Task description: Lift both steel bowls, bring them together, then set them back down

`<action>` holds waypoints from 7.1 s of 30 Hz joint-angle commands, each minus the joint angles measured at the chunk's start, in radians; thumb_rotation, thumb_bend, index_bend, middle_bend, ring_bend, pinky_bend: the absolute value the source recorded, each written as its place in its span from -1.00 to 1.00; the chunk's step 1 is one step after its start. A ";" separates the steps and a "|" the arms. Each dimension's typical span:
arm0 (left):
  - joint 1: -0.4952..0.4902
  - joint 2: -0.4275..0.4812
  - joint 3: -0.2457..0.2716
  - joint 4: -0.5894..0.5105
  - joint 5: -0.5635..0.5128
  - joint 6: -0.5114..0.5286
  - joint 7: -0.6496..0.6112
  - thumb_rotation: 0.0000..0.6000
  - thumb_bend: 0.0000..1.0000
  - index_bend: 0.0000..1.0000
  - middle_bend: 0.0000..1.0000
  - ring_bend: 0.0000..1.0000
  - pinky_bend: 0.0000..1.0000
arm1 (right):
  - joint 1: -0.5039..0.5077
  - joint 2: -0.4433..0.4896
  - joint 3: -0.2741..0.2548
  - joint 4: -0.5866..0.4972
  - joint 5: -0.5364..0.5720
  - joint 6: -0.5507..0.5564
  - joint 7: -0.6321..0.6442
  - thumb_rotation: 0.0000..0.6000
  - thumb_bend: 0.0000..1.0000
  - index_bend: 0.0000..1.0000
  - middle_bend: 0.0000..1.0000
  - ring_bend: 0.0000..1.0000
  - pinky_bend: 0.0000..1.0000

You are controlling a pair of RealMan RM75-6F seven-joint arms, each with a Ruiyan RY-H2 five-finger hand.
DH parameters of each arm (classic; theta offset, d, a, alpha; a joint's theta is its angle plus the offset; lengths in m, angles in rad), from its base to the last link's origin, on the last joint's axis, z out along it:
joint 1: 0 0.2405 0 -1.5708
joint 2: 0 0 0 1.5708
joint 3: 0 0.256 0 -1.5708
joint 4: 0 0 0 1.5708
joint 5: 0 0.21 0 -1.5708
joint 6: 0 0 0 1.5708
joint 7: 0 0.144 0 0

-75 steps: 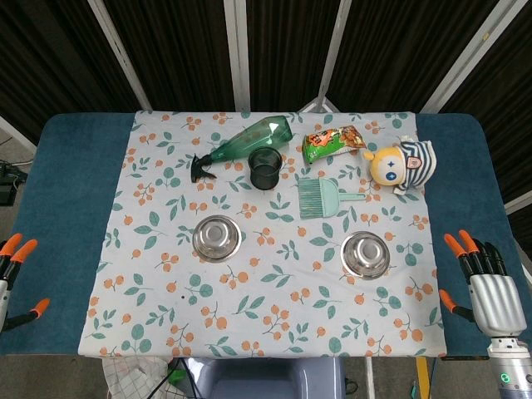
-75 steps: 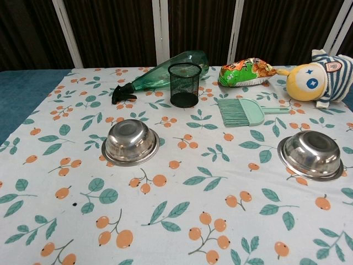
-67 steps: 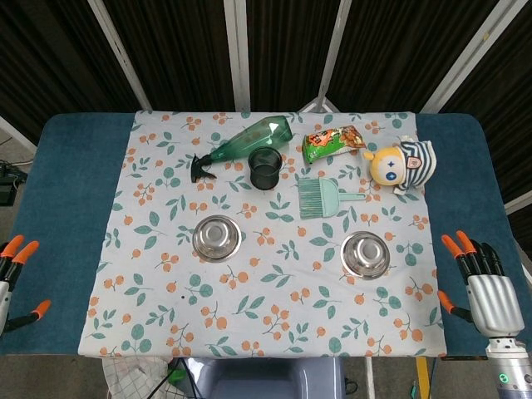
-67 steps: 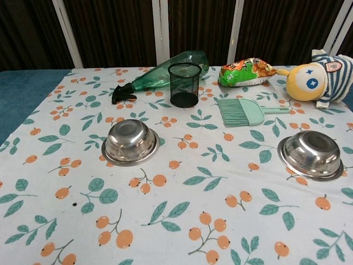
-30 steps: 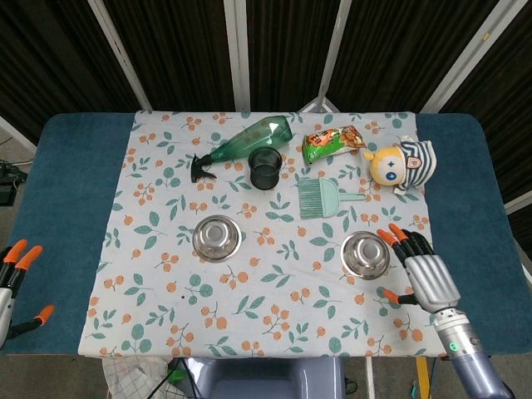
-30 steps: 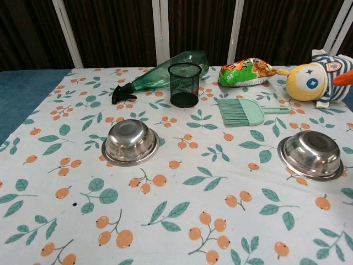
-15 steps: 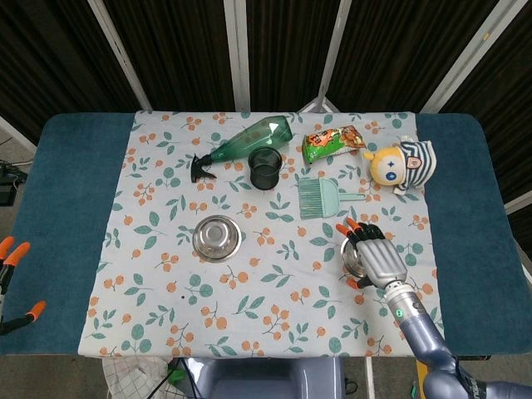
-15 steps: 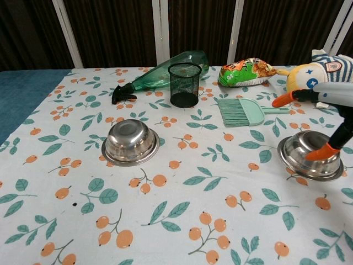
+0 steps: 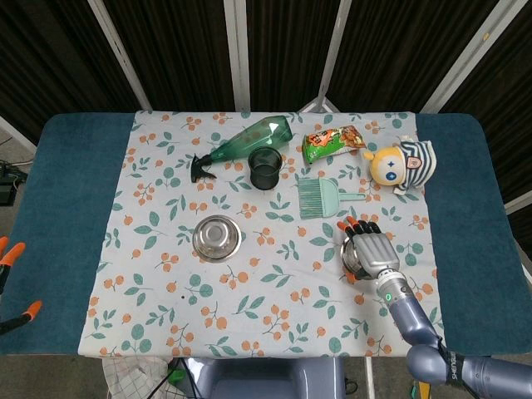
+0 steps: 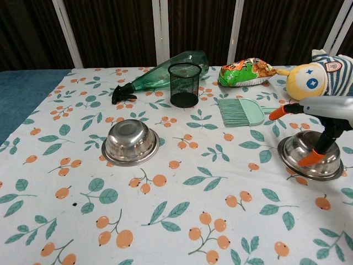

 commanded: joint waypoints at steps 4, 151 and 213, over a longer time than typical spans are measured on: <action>-0.002 -0.007 0.000 -0.004 0.000 -0.003 0.017 1.00 -0.42 -0.71 -1.00 -1.00 -1.00 | -0.001 0.009 -0.019 0.049 0.004 -0.028 0.044 1.00 -0.69 -0.74 -1.00 -0.99 -0.85; -1.024 -0.623 -0.122 0.331 -0.936 -0.654 0.550 1.00 -0.67 -0.21 -0.47 -0.68 -0.33 | -0.018 0.299 -0.026 -0.096 -0.104 0.162 0.090 1.00 -0.69 -0.41 -0.46 -0.28 -0.42; -0.715 -0.672 -0.351 0.432 -0.117 -0.527 -1.158 1.00 -0.63 -0.07 -0.32 -0.40 -0.10 | 0.015 0.156 0.302 -0.121 -0.373 -0.104 1.288 1.00 -0.69 -0.33 -0.46 -0.28 -0.42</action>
